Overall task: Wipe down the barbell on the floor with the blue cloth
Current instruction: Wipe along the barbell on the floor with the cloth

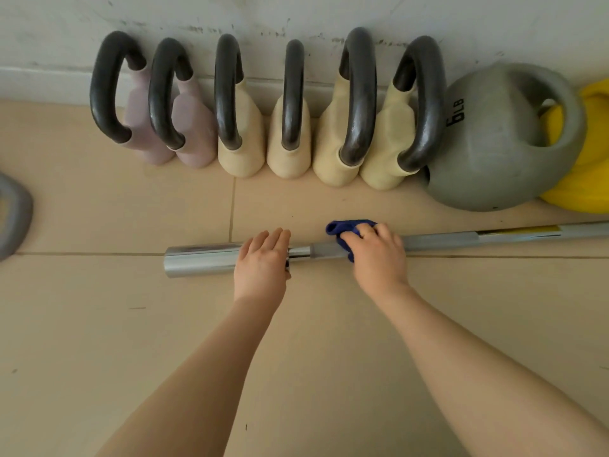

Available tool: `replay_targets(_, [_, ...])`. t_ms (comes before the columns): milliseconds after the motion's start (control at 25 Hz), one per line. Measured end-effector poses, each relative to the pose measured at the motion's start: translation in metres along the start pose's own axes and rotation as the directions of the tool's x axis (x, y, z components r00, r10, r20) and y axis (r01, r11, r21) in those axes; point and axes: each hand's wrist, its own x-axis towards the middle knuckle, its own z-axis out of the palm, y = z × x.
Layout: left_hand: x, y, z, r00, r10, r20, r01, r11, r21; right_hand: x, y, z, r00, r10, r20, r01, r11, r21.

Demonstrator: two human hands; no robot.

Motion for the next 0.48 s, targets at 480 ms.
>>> replay_targets(480, [0.015, 0.018, -0.008, 0.985, -0.128, 0.117, 0.113, 0.986, 0.124, 0.001, 0.037, -0.012, 0.996, 0.05, 0.078, -0.052, 0.999, 0.017])
